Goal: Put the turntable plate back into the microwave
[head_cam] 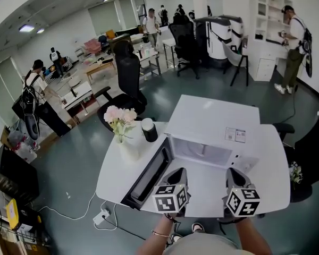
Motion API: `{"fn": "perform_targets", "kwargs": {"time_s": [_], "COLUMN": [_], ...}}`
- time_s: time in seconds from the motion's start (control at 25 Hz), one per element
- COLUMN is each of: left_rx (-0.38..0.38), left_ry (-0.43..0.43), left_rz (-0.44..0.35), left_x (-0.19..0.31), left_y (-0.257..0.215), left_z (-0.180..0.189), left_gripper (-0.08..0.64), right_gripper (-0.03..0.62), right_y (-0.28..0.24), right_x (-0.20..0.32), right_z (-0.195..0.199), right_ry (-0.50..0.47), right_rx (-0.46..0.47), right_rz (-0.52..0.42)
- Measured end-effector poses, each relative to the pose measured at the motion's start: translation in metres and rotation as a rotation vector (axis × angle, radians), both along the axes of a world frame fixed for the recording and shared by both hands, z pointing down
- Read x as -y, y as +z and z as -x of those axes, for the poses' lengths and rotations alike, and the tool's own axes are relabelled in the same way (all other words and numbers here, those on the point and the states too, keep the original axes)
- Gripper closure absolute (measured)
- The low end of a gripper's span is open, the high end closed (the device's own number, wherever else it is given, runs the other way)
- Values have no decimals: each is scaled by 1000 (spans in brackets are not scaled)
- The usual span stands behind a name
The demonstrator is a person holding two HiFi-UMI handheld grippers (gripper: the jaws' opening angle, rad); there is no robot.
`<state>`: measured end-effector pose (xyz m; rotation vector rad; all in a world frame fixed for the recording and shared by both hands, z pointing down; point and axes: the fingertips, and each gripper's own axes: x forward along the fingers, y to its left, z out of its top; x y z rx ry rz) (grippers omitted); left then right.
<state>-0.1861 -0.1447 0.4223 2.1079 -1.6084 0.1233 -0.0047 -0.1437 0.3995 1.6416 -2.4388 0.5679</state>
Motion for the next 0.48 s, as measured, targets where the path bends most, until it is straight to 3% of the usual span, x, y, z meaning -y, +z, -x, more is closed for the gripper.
{"fn": "perform_targets", "kwargs": {"time_s": [0.48], "left_rx": [-10], "left_ry": [-18], "left_rz": [9], "left_x": [-7], "left_y": [2], "left_z": [5], "left_gripper": [563], "right_gripper": [583], "right_y": [0], "right_x": [-6], "right_z": [-3], "right_ry": [0], "right_rx": [-2], "right_rz": [11]}}
